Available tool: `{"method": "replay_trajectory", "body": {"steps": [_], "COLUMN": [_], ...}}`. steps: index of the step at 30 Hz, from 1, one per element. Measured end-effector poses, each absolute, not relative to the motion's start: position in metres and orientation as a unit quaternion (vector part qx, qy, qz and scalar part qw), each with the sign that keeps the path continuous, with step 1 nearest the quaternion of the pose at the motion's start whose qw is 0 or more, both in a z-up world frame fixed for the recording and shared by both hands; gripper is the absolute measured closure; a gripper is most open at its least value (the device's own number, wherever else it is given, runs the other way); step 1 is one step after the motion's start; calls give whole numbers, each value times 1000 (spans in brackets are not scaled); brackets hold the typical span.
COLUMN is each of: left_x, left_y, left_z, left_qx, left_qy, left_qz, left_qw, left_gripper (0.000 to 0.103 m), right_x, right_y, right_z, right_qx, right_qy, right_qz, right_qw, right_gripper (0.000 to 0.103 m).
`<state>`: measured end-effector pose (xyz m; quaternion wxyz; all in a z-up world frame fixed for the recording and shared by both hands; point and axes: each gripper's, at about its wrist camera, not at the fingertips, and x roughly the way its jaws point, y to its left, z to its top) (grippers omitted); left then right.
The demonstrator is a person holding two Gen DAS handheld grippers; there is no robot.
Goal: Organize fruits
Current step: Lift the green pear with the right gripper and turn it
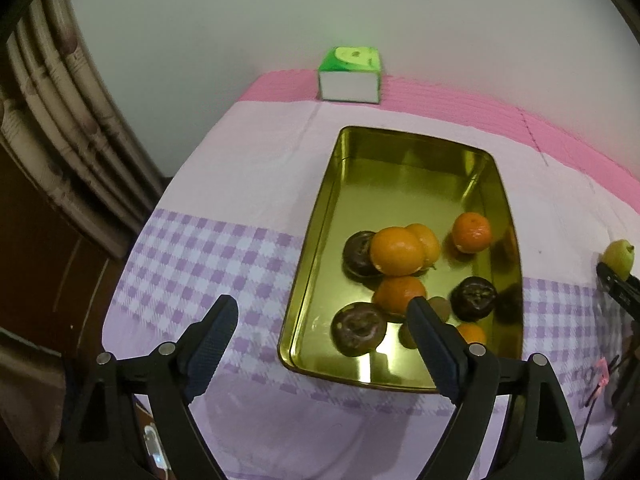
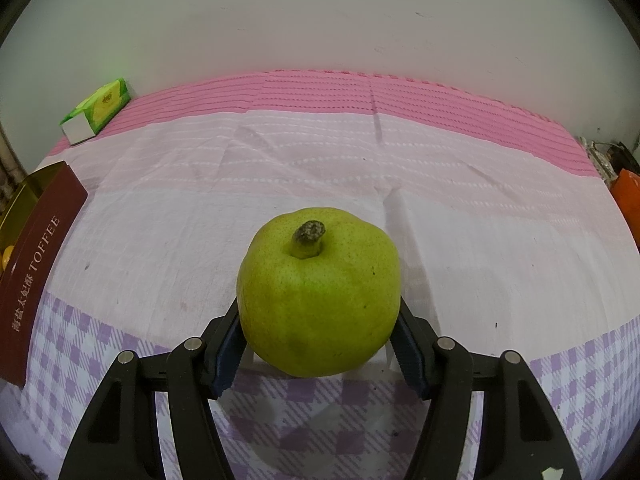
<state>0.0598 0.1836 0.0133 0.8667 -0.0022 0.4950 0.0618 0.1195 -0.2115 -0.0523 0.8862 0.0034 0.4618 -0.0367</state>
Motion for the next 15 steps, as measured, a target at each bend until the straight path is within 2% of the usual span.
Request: {"method": "replay_trajectory", "body": {"steps": [15], "left_x": [65], "left_y": [186], "left_z": [4], "left_qx": [1], "left_qy": [500], "left_qz": [69], "left_qw": [863], "left_gripper": [17], "right_x": [121], "right_y": [-202], "right_z": [-48], "right_qx": [3], "right_qy": [471], "right_qz": [-39], "right_qw": [881], "right_gripper": [41]}}
